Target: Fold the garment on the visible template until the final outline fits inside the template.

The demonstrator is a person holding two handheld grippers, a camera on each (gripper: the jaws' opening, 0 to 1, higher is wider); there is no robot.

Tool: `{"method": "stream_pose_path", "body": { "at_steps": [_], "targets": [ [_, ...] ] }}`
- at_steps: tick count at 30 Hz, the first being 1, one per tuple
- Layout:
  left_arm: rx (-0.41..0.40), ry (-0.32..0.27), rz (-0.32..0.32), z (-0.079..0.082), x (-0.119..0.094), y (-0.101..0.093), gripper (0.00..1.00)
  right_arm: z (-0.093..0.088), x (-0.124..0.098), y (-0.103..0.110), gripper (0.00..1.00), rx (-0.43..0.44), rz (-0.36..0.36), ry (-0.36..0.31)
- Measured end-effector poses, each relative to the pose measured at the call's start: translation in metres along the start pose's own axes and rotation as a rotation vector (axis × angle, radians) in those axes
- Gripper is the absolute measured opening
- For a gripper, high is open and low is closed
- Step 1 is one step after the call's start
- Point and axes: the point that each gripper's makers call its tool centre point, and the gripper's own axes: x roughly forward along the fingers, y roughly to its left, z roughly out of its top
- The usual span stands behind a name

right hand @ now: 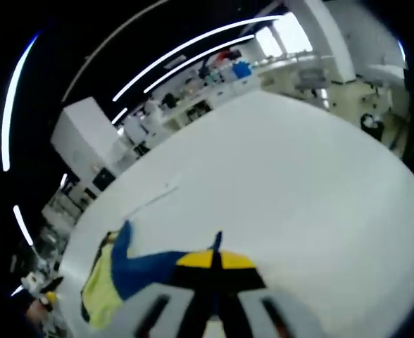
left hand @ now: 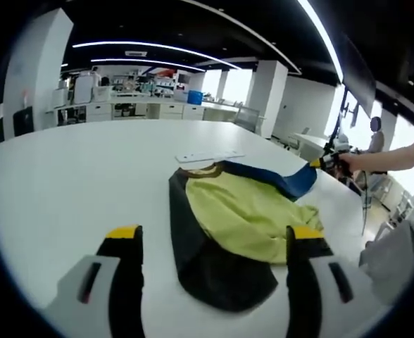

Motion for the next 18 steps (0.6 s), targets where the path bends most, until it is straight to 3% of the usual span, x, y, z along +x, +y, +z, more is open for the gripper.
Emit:
{"method": "stream_pose_path", "body": {
  "at_steps": [10, 18],
  "targets": [
    [-0.008, 0.019, 0.005, -0.003, 0.006, 0.004, 0.81, 0.021, 0.001, -0.038, 0.0, 0.025, -0.074, -0.06],
    [-0.019, 0.036, 0.011, -0.009, 0.009, 0.007, 0.81, 0.042, 0.005, -0.055, 0.0, 0.03, -0.099, -0.099]
  ]
}}
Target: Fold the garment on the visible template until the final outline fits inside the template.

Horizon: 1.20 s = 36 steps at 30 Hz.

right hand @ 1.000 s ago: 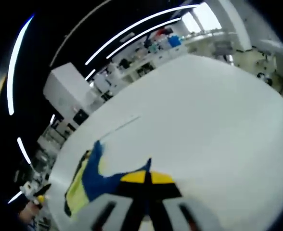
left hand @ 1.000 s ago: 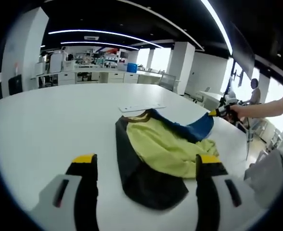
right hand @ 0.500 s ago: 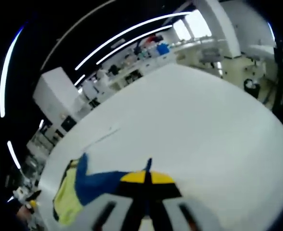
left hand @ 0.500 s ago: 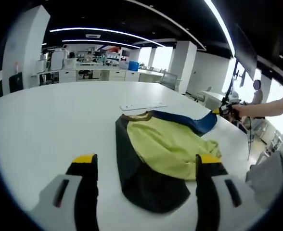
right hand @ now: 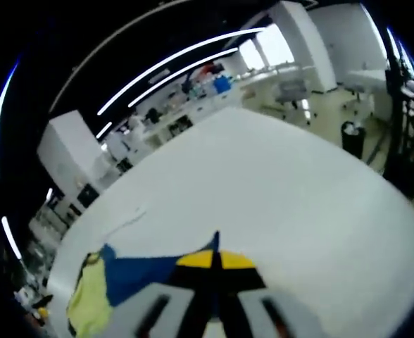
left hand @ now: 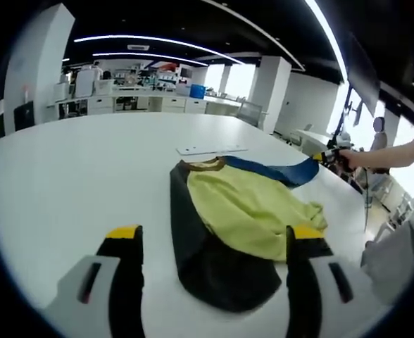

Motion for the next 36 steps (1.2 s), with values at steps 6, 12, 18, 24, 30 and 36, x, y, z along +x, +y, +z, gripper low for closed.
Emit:
{"method": "stream_pose_path", "body": {
  "at_steps": [6, 12, 18, 24, 30, 36],
  "targets": [
    [-0.009, 0.008, 0.005, -0.004, 0.001, 0.002, 0.81, 0.005, 0.01, -0.011, 0.0, -0.02, -0.023, 0.014],
    [-0.016, 0.011, 0.016, -0.007, 0.0, 0.004, 0.8, -0.021, 0.004, -0.024, 0.0, -0.084, -0.083, 0.11],
    [-0.025, 0.02, 0.014, -0.013, 0.002, 0.002, 0.8, -0.04, 0.002, -0.04, 0.0, -0.045, -0.132, 0.166],
    [-0.027, 0.022, 0.014, -0.014, 0.002, 0.0, 0.8, -0.048, 0.003, -0.045, 0.0, -0.065, -0.138, 0.186],
    [-0.032, 0.02, 0.013, -0.014, 0.002, 0.002, 0.8, -0.051, 0.003, -0.045, 0.0, -0.072, -0.146, 0.2],
    [-0.037, 0.018, 0.014, -0.015, 0.0, 0.001, 0.8, -0.051, 0.005, -0.045, 0.0, -0.092, -0.15, 0.201]
  ]
}}
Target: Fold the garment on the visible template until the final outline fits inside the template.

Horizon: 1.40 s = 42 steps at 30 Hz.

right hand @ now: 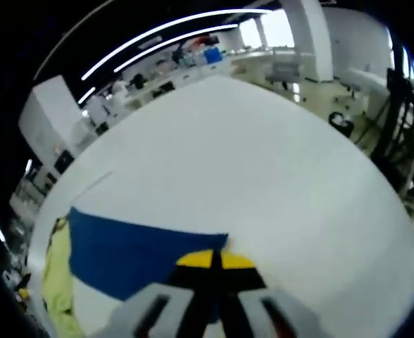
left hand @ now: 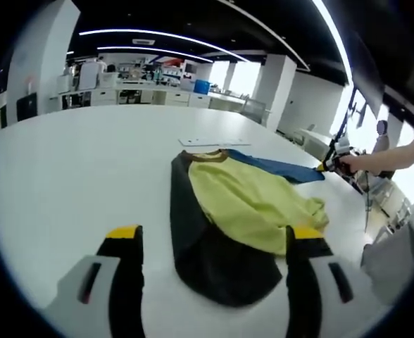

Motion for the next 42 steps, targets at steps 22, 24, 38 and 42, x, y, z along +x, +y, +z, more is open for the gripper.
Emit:
{"method": "stream_pose_path", "body": {
  "at_steps": [22, 24, 38, 42],
  "targets": [
    [0.023, -0.02, -0.037, 0.006, -0.009, -0.01, 0.81, 0.009, -0.041, 0.095, 0.87, -0.298, 0.323, -0.084],
    [0.026, -0.017, -0.04, 0.004, -0.01, -0.011, 0.81, 0.006, -0.042, 0.105, 0.94, -0.346, 0.374, -0.081],
    [0.033, -0.008, -0.055, -0.002, -0.012, -0.016, 0.8, -0.027, -0.073, 0.17, 0.99, -0.517, 0.528, -0.069],
    [0.039, 0.006, -0.056, -0.01, -0.01, -0.018, 0.79, -0.035, -0.084, 0.187, 0.99, -0.543, 0.555, -0.081]
  ]
}}
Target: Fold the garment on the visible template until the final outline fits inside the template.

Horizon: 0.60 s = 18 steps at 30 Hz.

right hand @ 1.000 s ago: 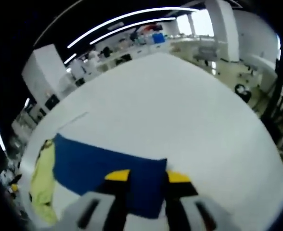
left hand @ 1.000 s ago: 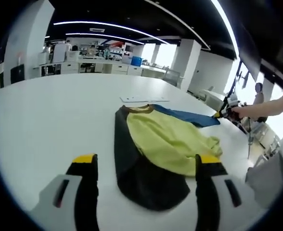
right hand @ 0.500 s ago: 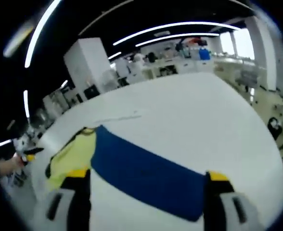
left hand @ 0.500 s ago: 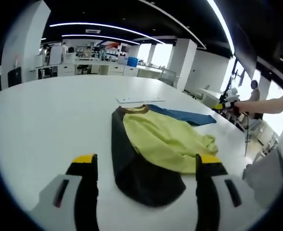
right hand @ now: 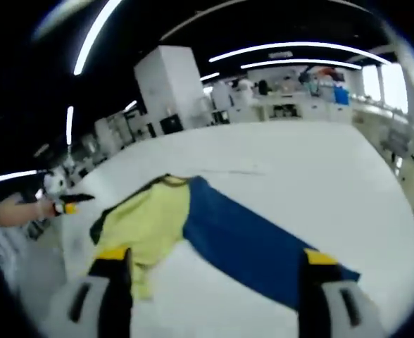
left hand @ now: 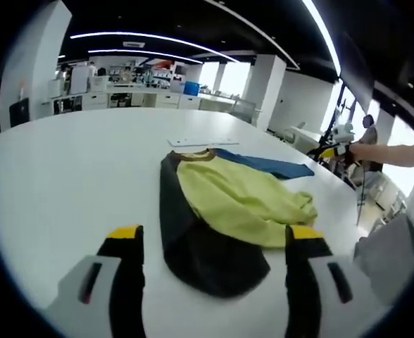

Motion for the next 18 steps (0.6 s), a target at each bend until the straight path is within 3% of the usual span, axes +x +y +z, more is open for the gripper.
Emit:
{"method": "stream_pose_path", "body": {
  "at_steps": [6, 14, 18],
  "targets": [
    [-0.007, 0.032, 0.013, -0.018, 0.004, -0.002, 0.74, 0.001, -0.005, 0.024, 0.99, -0.029, 0.041, -0.013],
    [-0.068, 0.074, 0.07, -0.042, 0.003, 0.006, 0.6, -0.005, -0.009, 0.037, 0.99, -0.019, 0.064, -0.018],
    [-0.102, 0.131, 0.111, -0.061, 0.001, 0.015, 0.52, -0.01, -0.008, 0.036, 0.99, -0.027, 0.071, -0.001]
  ]
}}
